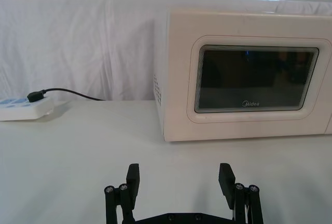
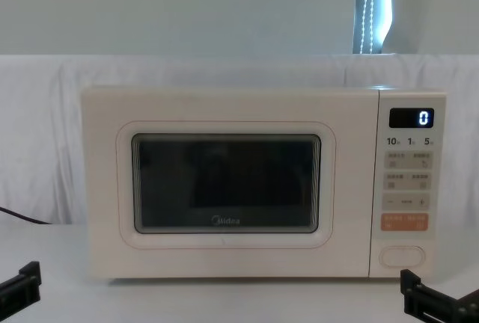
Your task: Press the button to open the microwave door with one hand; close the microwave door with the other hand.
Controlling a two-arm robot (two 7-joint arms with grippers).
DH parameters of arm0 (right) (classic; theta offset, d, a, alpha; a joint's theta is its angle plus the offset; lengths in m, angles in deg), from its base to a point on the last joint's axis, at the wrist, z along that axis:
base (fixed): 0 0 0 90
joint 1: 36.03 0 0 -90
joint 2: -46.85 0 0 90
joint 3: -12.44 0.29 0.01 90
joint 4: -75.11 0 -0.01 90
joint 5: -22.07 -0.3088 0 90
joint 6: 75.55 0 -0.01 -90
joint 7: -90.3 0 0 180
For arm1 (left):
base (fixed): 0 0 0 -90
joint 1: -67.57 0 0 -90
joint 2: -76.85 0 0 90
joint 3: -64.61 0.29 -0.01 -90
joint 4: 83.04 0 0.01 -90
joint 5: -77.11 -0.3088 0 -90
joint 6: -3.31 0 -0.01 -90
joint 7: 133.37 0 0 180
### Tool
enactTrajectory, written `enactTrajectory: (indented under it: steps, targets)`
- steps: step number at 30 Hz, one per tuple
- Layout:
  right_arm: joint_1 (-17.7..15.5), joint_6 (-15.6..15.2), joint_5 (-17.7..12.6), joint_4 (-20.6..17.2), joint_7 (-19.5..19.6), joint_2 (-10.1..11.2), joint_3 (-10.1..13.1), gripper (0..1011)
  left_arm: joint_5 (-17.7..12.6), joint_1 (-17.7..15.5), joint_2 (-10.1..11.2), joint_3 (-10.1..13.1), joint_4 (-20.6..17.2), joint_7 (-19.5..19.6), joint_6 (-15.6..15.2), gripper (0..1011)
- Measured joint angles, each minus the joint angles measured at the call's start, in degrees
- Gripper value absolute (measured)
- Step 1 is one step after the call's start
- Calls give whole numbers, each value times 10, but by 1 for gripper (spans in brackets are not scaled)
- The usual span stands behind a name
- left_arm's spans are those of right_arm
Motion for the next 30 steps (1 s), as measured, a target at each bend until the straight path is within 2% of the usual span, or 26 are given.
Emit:
enactTrajectory:
  steps: [30]
  targets:
    - [0,0,0,0,0,0,0,1000,0,0,0,0,0,0,0,1001]
